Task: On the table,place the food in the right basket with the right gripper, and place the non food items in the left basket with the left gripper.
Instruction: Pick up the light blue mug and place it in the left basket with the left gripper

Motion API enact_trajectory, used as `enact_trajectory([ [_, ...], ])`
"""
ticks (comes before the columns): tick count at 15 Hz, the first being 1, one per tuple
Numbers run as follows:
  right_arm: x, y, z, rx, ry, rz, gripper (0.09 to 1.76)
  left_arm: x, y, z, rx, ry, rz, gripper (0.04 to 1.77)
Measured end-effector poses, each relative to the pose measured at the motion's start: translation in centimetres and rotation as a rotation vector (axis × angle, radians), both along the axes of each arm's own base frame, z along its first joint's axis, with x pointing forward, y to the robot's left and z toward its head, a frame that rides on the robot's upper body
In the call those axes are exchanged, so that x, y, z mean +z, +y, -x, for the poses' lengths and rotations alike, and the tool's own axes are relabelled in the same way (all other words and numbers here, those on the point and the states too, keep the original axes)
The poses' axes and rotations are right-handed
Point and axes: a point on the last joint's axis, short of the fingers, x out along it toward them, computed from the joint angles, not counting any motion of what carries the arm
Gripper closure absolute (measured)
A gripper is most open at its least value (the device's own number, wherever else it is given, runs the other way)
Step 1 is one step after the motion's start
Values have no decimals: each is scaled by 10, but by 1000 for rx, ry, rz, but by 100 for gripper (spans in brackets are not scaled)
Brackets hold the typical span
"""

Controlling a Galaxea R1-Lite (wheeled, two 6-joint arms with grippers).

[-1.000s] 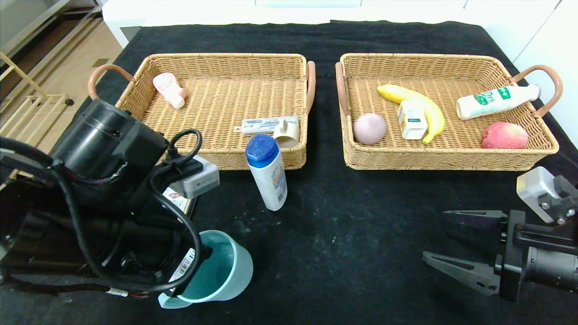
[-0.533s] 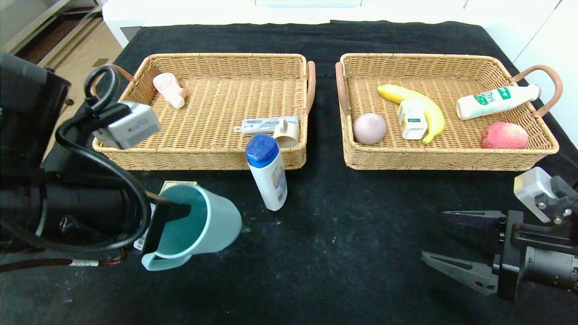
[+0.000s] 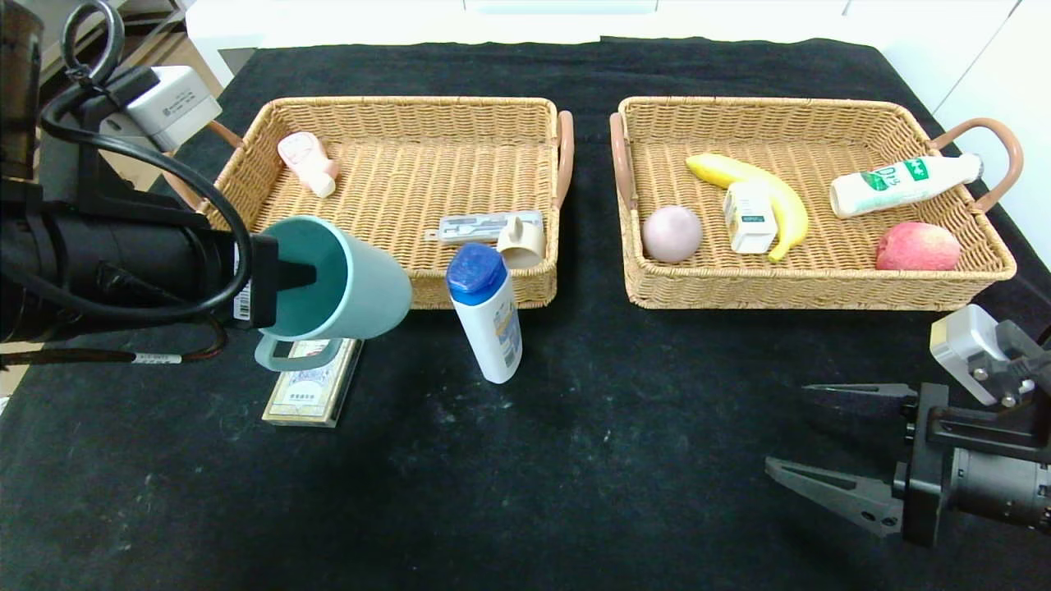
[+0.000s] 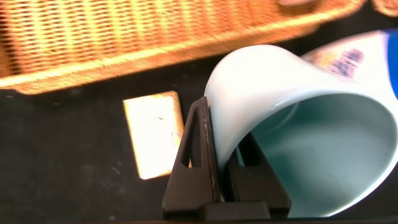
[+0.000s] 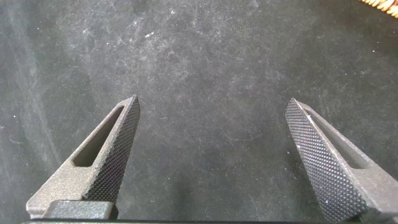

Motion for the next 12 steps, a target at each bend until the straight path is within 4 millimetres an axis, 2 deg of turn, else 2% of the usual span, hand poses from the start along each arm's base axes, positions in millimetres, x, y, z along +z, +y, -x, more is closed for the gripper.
enact_trajectory([
  [5,-1,0,-2,-1,7,2,14,17,5,-19,47,-95,34,164],
  [12,0,0,-1,-3,2,0,14,37,0,-63,63,-226,63,164],
])
